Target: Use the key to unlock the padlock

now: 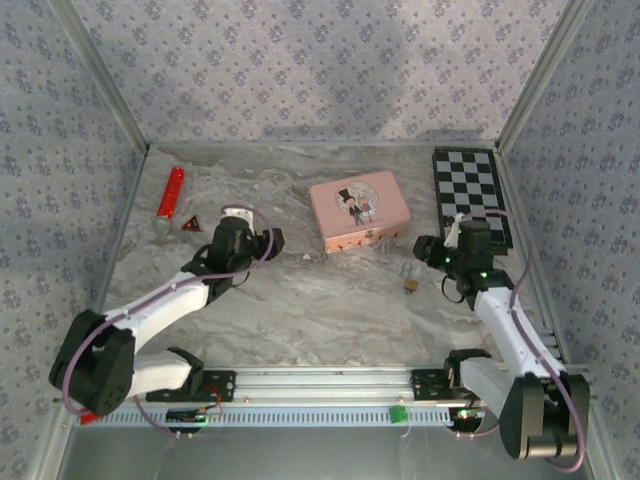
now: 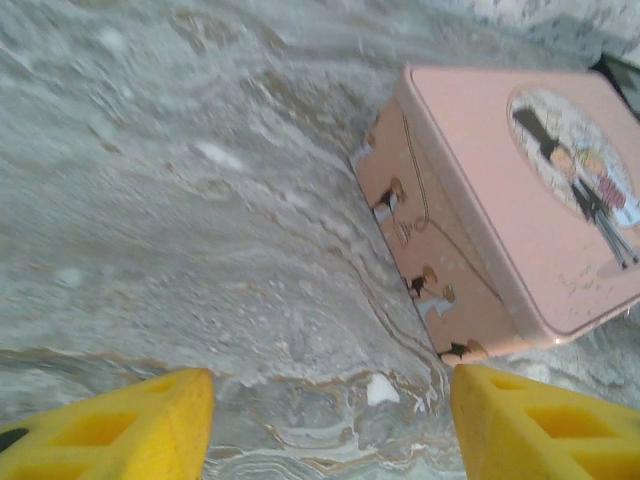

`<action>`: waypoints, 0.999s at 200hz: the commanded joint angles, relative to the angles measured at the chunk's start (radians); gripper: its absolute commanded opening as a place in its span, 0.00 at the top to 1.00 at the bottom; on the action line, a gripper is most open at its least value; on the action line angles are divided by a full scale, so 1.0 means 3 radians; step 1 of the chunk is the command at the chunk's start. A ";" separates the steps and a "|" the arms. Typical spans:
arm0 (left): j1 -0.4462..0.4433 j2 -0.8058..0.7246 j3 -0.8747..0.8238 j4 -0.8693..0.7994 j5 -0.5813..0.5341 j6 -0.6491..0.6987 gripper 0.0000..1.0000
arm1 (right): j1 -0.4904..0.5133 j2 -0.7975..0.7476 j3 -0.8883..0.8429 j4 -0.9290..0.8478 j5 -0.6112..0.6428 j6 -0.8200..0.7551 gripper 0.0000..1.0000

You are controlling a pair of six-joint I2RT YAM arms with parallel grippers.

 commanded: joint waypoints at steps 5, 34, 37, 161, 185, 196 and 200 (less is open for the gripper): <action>0.0126 -0.0240 0.0046 -0.0176 -0.0109 0.0337 0.34 | -0.0007 -0.0282 0.0008 0.0145 0.0190 -0.0372 0.48; 0.0238 -0.0350 0.0137 -0.0360 -0.0287 0.0563 0.31 | -0.0096 -0.0393 -0.0226 0.0577 0.0465 -0.0413 0.45; 0.0249 -0.0368 0.0138 -0.0377 -0.0331 0.0571 0.28 | -0.0100 -0.0399 -0.0252 0.0629 0.0492 -0.0418 0.43; 0.1047 -0.0007 -0.0349 0.0477 -0.2407 0.1069 0.00 | -0.0297 0.0512 -0.0321 0.1132 0.1871 -0.0255 0.30; 0.1128 0.0185 -0.0611 0.1149 -0.2106 0.1393 0.01 | -0.0199 0.0747 -0.0419 0.1553 0.2051 -0.0440 0.29; 0.1152 0.0266 -0.0702 0.1407 -0.1971 0.1531 0.01 | -0.0120 0.0839 -0.0508 0.1857 0.2114 -0.0600 0.29; 0.1159 0.0309 -0.0730 0.1498 -0.1937 0.1565 0.01 | -0.0092 0.0873 -0.0527 0.1935 0.2139 -0.0645 0.29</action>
